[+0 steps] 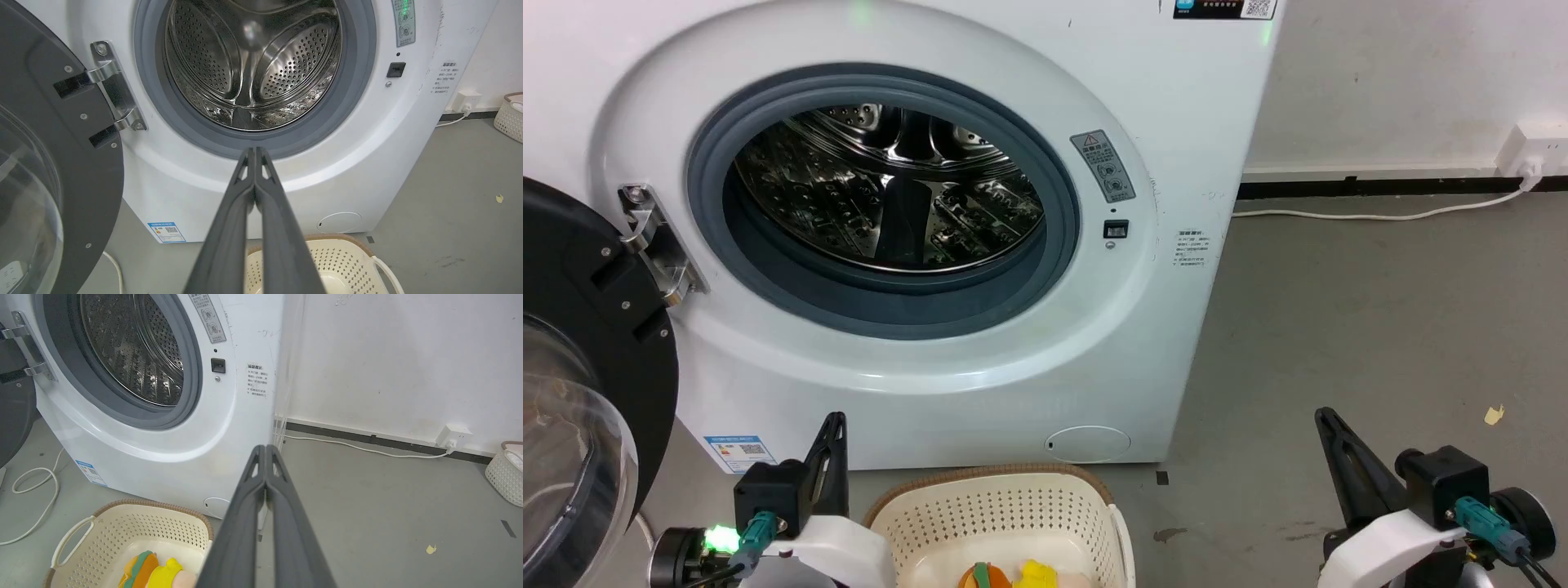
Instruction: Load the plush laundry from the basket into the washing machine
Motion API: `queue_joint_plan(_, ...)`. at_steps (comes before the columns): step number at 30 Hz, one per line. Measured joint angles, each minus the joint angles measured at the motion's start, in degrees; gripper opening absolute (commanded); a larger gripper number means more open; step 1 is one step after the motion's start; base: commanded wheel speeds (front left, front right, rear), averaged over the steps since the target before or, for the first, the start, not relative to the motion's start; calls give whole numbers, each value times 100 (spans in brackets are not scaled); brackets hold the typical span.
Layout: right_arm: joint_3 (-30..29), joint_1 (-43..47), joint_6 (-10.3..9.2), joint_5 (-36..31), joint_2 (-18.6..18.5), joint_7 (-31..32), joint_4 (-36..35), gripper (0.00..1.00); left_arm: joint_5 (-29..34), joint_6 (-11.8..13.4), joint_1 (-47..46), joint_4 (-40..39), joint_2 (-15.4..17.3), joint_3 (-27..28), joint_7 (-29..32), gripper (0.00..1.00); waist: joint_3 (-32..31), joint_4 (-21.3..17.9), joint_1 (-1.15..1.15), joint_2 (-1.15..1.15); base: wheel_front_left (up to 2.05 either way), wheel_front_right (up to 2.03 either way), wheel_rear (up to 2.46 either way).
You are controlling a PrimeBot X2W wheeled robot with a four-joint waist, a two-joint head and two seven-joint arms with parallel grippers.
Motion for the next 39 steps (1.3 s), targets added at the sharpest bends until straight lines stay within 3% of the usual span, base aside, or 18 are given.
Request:
queue_joint_plan(9, 1, 0, 0, 0, 0, 0, 0, 0, 0, 0, 0, 0, 0, 0, 0, 0, 0, 0, 0, 0, 0, 0, 0)
queue_joint_plan(10, 0, 0, 0, 0, 0, 0, 0, 100, 0, 0, 0, 0, 0, 0, 0, 100, 0, 0, 0, 0, 0, 0, 0)
queue_joint_plan(28, -46, 1, 0, 67, 0, -94, -1, 100, -2, 8, 3, 2, 0, -90, -105, 100, 130, -31, 0, 0, 0, 0, 0)
queue_joint_plan(39, -9, -192, 0, 227, -1, -270, -156, 100, 8, -63, -263, 511, 74, -301, -277, 100, 668, -217, 1, 0, 0, 0, 0)
